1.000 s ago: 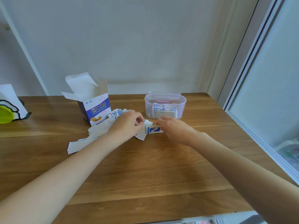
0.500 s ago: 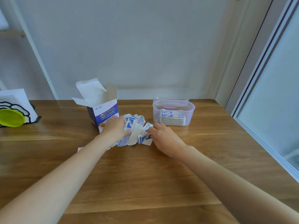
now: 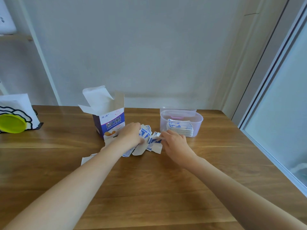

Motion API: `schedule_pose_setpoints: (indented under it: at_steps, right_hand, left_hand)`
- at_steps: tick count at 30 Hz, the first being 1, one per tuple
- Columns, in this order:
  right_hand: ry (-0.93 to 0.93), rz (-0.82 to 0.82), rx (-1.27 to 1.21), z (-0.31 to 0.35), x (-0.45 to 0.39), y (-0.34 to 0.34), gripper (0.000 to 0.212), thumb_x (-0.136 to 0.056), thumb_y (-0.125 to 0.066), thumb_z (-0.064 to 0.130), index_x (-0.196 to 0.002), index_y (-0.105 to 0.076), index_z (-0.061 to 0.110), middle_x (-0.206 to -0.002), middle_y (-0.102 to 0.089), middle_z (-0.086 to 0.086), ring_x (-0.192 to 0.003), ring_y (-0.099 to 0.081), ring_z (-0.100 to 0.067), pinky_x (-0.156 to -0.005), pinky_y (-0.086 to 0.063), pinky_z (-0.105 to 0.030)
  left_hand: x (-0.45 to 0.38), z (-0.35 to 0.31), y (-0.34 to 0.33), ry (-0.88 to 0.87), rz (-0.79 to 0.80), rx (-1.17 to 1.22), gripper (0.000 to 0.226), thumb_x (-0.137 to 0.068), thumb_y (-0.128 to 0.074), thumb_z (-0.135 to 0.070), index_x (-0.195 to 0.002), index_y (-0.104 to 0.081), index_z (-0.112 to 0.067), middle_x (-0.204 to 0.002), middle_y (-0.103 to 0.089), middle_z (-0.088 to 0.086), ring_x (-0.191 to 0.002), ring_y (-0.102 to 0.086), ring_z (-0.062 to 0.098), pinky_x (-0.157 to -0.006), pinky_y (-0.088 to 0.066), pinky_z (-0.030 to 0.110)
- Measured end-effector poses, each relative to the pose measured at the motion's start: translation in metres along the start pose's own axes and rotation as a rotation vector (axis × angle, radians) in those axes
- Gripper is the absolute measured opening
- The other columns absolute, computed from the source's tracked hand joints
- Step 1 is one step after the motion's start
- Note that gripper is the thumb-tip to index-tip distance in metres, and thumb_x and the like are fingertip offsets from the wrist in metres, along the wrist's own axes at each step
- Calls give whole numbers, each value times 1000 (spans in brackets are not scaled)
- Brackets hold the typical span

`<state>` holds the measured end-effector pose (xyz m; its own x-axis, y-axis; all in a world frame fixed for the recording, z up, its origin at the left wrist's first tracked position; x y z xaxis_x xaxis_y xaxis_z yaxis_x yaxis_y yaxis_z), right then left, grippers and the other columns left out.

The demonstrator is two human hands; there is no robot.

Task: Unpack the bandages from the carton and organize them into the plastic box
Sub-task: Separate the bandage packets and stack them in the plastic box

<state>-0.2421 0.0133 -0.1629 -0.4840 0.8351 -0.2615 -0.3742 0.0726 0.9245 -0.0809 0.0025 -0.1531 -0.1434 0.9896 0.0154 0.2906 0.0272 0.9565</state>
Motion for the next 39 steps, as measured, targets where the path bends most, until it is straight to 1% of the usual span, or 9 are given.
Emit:
schedule_pose_setpoints:
  at_steps: [7,11,14,17,20,24,29,35,39]
  right_hand:
    - [-246,29,-487,-5,-11,10,31,-94,-43,8,-65,-39,16,-66,-43,4,-63,-39,-13,-56,-29,-22]
    - [-380,21,-1006,5,-20,16,19,-95,-44,10,-82,-58,10,-80,-60,-2,-76,-53,-14,-72,-42,-28]
    - [-346,70,-1053,18,-26,20,21,-95,-45,11,-103,-58,-4,-94,-63,-14,-86,-57,-20,-81,-46,-34]
    - [-241,20,-758,24,-29,24,11,-95,-46,10,-92,-57,8,-87,-62,-10,-76,-54,-16,-70,-42,-26]
    - [-105,-78,-398,17,-28,28,17,-93,-43,3,-106,-51,11,-87,-62,-2,-73,-56,-18,-59,-44,-24]
    - [44,-34,2,-4,-14,19,35,-90,-40,-3,-120,-52,11,-105,-63,-11,-93,-60,-31,-75,-48,-39]
    - [82,116,58,-20,2,-1,30,-94,-41,4,-117,-60,8,-108,-59,-9,-99,-55,-27,-83,-47,-34]
    - [39,107,-53,-19,2,6,25,-94,-44,6,-113,-60,6,-109,-61,-10,-100,-55,-25,-82,-43,-27]
    - [12,118,-96,-19,3,6,23,-94,-44,7,-110,-61,5,-108,-61,-9,-101,-55,-24,-77,-39,-22]
  left_hand:
    - [1,8,27,-7,-240,496,12,-87,-62,-23,-90,-60,-11,-77,-56,-1,-73,-51,16,-56,-34,21]
    - [8,11,42,47,-221,911,14,-90,-58,-19,-97,-66,-8,-68,-59,1,-56,-52,9,-48,-41,17]
    - [19,1,41,1,-50,1025,16,-91,-57,-13,-103,-66,-9,-74,-64,2,-63,-59,7,-53,-50,8]
    - [24,-7,37,-72,57,895,16,-93,-53,-14,-103,-65,-14,-86,-67,1,-73,-64,8,-67,-55,15]
    - [17,3,36,-119,-50,392,20,-91,-55,-22,-108,-62,-16,-108,-64,2,-93,-60,14,-77,-49,26]
    - [17,15,18,-80,132,-177,49,-86,-58,-38,-129,-47,-17,-128,-44,7,-108,-53,24,-79,-44,30]
    - [11,16,9,-120,235,-199,63,-86,-59,-37,-142,-31,-31,-134,-33,8,-110,-49,24,-79,-40,26]
    - [8,12,9,-126,215,-38,41,-80,-69,-28,-116,-51,-21,-121,-44,3,-96,-56,19,-76,-46,29]
    - [6,4,10,-206,133,-93,20,-84,-65,-30,-97,-56,-17,-99,-43,0,-77,-47,14,-61,-35,23]
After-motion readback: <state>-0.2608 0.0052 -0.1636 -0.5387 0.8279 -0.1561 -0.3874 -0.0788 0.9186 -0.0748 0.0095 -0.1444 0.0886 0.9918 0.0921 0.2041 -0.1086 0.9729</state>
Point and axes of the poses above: each hand's wrist, its own x-axis away from the middle knuckle, its own y-axis out of the back of the hand, z = x × y, the point moved 2 cm from there along -x, towards the middle knuckle
